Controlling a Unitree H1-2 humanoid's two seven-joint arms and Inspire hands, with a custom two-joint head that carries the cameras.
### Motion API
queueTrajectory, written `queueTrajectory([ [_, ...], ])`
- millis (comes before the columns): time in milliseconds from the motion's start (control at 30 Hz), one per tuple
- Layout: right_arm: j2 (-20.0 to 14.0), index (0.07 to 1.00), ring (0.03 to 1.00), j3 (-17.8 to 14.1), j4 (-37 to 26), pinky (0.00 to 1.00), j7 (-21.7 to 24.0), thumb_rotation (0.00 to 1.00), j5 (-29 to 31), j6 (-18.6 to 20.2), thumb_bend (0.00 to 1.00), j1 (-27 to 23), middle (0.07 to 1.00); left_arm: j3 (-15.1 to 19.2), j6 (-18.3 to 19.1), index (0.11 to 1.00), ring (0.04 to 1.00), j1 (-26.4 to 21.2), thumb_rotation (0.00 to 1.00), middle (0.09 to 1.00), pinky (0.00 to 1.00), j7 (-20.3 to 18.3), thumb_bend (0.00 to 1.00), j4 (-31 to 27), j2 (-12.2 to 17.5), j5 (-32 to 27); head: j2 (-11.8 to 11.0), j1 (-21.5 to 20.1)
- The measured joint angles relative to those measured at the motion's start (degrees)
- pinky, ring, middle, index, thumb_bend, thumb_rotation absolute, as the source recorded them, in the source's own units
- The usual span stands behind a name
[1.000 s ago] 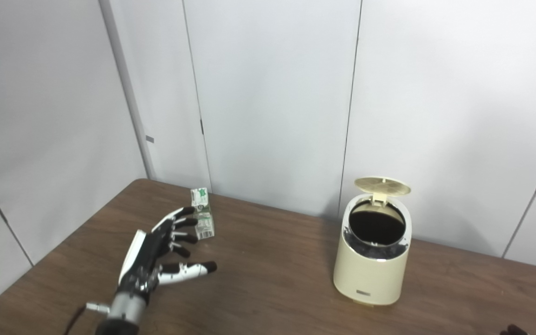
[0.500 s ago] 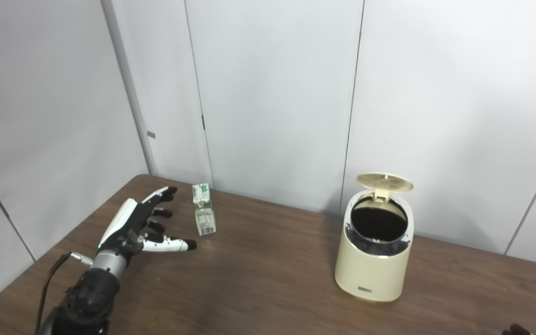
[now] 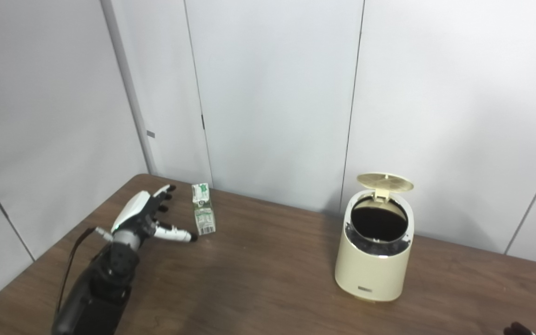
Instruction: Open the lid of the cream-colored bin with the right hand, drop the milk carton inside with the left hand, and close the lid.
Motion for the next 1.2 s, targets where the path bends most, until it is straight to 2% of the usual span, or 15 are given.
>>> queueTrajectory([
  [167, -0.1, 0.843, 0.836, 0.0, 0.4, 0.70, 0.5, 0.79, 0.0, -0.8, 0.83, 0.0, 0.868, -1.3, 0.0, 1.000, 0.955, -2.5, 0.20, 1.000, 0.71, 0.0, 0.96, 4.1, 0.3, -0.3, 0.2, -0.4],
  [333, -0.1, 0.843, 0.835, 0.0, 0.3, 0.70, 0.5, 0.79, 0.0, -0.8, 0.82, 0.0, 0.866, -2.9, 0.0, 1.000, 0.985, -4.6, 0.18, 1.000, 0.75, 1.0, 0.96, 8.1, 1.0, -2.5, 0.5, -0.6],
  [600, -0.1, 0.850, 0.841, 0.1, -0.2, 0.72, 0.5, 0.80, 0.0, -0.5, 0.80, 0.3, 0.873, -4.8, 0.0, 1.000, 0.958, -7.9, 0.20, 1.000, 0.73, 1.9, 0.95, 12.5, 1.1, -2.5, 0.6, -1.1],
  [800, 0.1, 0.858, 0.856, 0.2, -1.6, 0.74, 0.3, 0.80, -0.9, 0.7, 0.77, 0.5, 0.885, -6.7, 0.0, 1.000, 0.958, -9.4, 0.17, 1.000, 0.75, 1.7, 0.95, 13.5, 1.8, -2.7, 1.1, -1.3],
  [933, 0.1, 0.857, 0.854, 0.2, -2.1, 0.73, 0.3, 0.79, -0.9, 1.3, 0.75, 0.5, 0.886, -8.1, 0.0, 1.000, 0.975, -9.7, 0.15, 1.000, 0.79, 1.1, 0.95, 13.9, 3.3, -2.9, 1.1, -1.4],
  [1067, 0.3, 0.867, 0.868, 0.3, -2.7, 0.74, 0.3, 0.79, -0.8, 1.6, 0.74, 0.5, 0.900, -8.2, 0.0, 1.000, 0.947, -10.4, 0.12, 0.994, 0.76, 0.1, 0.94, 14.4, 4.6, -2.9, 1.1, -1.4],
  [1200, 0.4, 0.878, 0.875, 0.3, -3.8, 0.75, 0.2, 0.79, -0.9, 2.4, 0.72, 0.5, 0.907, -7.6, 0.0, 0.973, 0.905, -10.4, 0.09, 0.943, 0.73, -0.1, 0.93, 14.4, 4.9, -2.9, 1.1, -1.4],
])
